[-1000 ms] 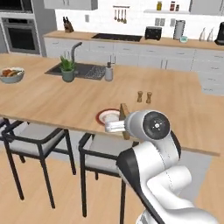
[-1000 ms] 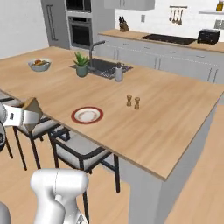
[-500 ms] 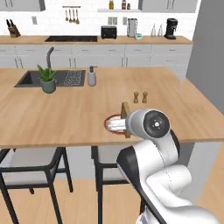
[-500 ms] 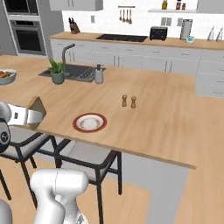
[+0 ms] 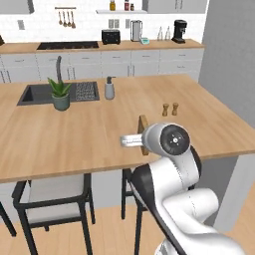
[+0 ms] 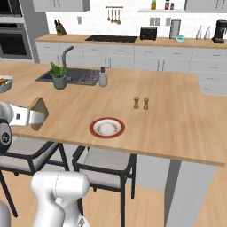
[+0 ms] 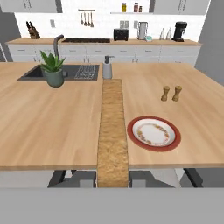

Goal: Start the toaster. Once the lever pops up, take the bread to the plate on the dining counter.

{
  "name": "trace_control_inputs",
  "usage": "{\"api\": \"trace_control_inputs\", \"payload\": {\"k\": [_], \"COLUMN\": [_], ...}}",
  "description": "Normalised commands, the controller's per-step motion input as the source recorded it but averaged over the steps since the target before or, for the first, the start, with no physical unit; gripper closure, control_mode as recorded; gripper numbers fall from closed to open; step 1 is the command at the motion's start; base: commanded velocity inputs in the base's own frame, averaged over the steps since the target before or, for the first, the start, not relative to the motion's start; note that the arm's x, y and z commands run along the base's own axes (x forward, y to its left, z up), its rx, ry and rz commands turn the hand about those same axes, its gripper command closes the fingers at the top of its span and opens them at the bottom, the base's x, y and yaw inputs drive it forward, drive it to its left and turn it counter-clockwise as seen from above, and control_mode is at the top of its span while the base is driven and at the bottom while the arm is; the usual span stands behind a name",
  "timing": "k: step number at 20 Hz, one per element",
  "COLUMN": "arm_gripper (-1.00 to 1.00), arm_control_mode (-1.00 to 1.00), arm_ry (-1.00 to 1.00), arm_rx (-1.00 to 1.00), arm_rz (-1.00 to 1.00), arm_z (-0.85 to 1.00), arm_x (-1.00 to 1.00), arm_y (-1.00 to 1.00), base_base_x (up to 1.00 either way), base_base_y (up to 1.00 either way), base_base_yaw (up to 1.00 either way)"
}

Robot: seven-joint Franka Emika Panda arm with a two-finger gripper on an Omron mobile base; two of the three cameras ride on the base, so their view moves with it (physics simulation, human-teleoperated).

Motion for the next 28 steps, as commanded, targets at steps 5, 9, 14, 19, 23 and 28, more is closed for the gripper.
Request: {"api": "trace_control_inputs", "payload": {"k": [5,9,14,19,23,28], "arm_gripper": [1.0,1.0,1.0,1.0,1.0,1.0], "arm_control_mode": [1.0,-1.0,-1.0,-1.0,-1.0,-1.0], "arm_ry": [0.0,0.04,0.19,0.28,0.1,0.07], "arm_rx": [0.0,0.0,0.05,0.08,0.14,0.15], "arm_rz": [0.0,0.03,0.3,0.39,0.36,0.32], "arm_z": [0.0,-0.1,-0.25,-0.17,-0.02,-0.15], "arm_x": [0.0,0.32,0.81,0.93,0.86,0.93], "arm_y": [0.0,-0.13,-0.67,-0.65,-0.73,-0.68], "base_base_x": [0.08,0.17,0.0,0.0,0.0,0.0], "base_base_y": [0.0,0.0,0.0,0.0,0.0,0.0], "base_base_yaw": [0.0,0.0,0.0,0.0,0.0,0.0]}}
